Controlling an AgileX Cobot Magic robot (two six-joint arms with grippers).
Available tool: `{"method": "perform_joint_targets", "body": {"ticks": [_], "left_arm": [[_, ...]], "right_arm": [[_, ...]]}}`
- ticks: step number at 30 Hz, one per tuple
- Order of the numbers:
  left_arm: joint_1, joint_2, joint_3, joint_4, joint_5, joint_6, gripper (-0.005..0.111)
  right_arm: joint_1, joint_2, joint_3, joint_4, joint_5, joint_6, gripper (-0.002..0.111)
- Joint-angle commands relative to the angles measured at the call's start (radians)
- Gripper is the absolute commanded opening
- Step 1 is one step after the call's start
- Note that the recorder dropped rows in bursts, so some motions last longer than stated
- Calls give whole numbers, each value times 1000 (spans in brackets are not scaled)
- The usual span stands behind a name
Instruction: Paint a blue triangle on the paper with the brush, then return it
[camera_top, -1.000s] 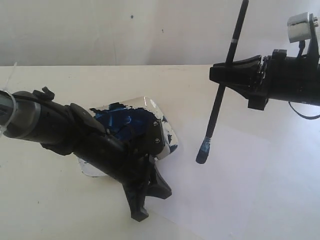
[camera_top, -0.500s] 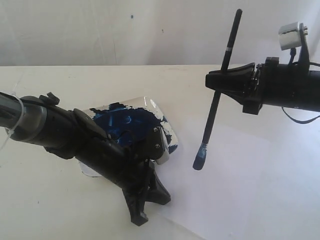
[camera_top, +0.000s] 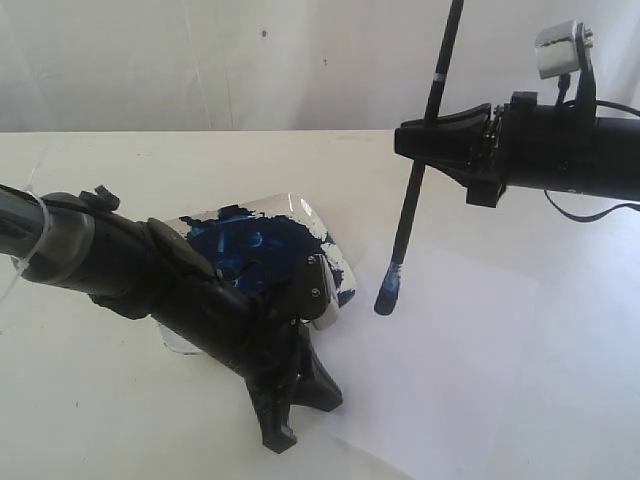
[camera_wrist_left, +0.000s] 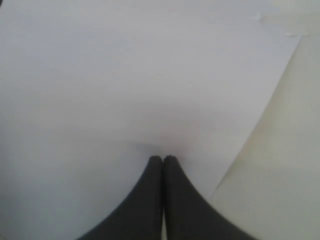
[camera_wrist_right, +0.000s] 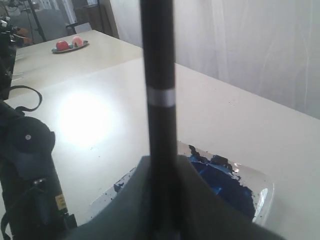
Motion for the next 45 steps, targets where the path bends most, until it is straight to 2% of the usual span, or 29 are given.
{"method": "perform_joint_targets", "body": {"ticks": [1,7,26,29,32,40,42,45], "left_arm": [[-7,-1,-1,0,-20,-9,0],[-7,-37,-1,112,-43,-150,0],[-7,-37,-1,112,-24,-152,0],[-7,-37,-1,112,-24,-152,0],[-7,-37,-1,112,-24,-152,0],[-7,-37,-1,112,-24,-152,0],[-7,-37,-1,112,-24,-152,0],[-7,-37,-1,112,-26,-152,0]], "right_arm": [[1,2,-8,5,-25,-14,0],[1,2,-8,5,-31,-14,0],[1,-48,-8,5,-91,-14,0],[1,-92,-8,5,-96,88,0],[1,-152,-8,5,-108,106,0],[1,-226,-8,-78,-235,310,0],[5,-231,-14,-131,-242,329,0],[5,-259,-52,-278,-307,511,0]]}}
